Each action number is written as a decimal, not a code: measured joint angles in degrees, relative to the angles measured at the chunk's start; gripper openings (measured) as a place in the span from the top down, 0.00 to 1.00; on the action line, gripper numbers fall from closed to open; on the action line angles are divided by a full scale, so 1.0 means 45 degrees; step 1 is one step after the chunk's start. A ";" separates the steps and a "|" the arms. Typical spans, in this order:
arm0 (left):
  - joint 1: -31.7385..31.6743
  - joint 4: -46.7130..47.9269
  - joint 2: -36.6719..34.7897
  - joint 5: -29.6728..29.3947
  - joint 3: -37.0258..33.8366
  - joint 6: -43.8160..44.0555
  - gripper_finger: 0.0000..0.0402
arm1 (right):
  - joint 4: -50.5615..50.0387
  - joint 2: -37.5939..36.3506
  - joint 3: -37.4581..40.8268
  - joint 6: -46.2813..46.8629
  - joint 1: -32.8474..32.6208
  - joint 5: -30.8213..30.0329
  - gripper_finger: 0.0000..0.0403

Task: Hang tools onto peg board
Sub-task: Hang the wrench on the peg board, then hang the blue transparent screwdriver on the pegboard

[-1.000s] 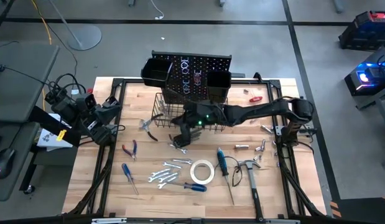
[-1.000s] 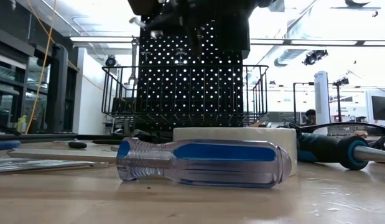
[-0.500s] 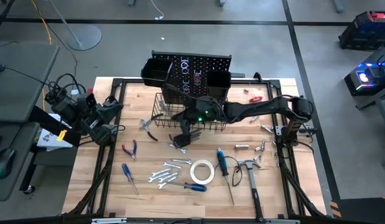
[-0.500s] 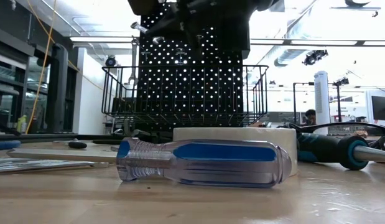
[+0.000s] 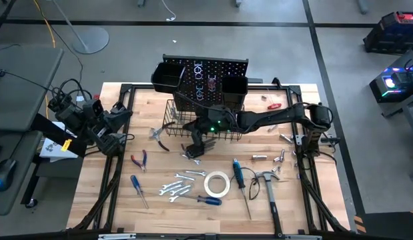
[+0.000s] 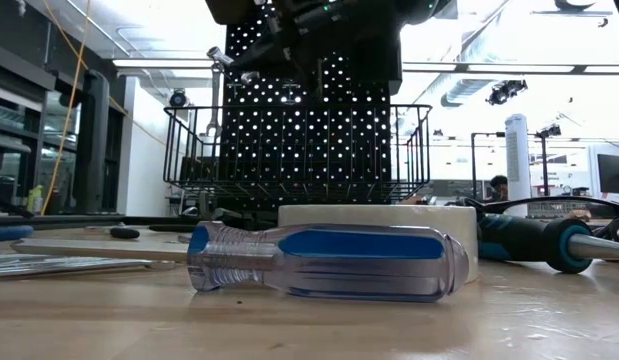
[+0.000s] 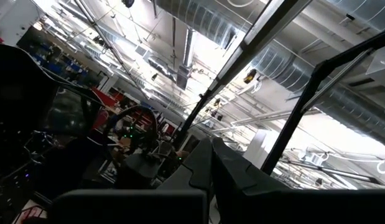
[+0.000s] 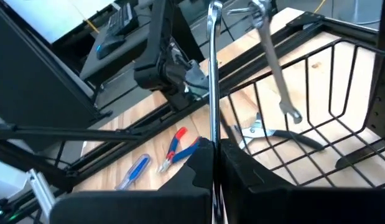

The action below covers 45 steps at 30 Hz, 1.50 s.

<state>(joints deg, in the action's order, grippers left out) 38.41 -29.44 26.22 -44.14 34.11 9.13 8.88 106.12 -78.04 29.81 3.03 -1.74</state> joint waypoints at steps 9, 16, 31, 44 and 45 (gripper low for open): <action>0.0000 0.0013 0.0004 -0.0002 0.0000 0.0024 1.00 | 0.0268 0.0158 0.0000 0.0179 0.0095 -0.0330 1.00; -0.0002 0.0011 0.0004 -0.0042 0.0000 -0.0058 1.00 | 0.0113 0.0157 0.0000 0.0178 0.0369 -0.0878 1.00; 0.0000 0.0011 0.0000 -0.0335 0.0000 -0.0063 1.00 | -0.1459 0.0084 0.0000 -0.0627 0.0408 -0.0529 0.68; 0.0000 0.3478 0.0085 -0.0331 -0.0005 0.1782 1.00 | -0.5933 -0.1891 0.0000 -0.1365 0.0350 0.1147 0.48; 0.0000 0.4399 0.0191 -0.0277 -0.0005 0.2501 1.00 | -0.6111 -0.2100 0.0000 -0.1459 0.0306 0.1199 0.48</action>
<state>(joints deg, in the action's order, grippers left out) 38.41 -9.64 27.08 -45.39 34.09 20.38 -18.62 96.67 -78.04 23.24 4.40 3.66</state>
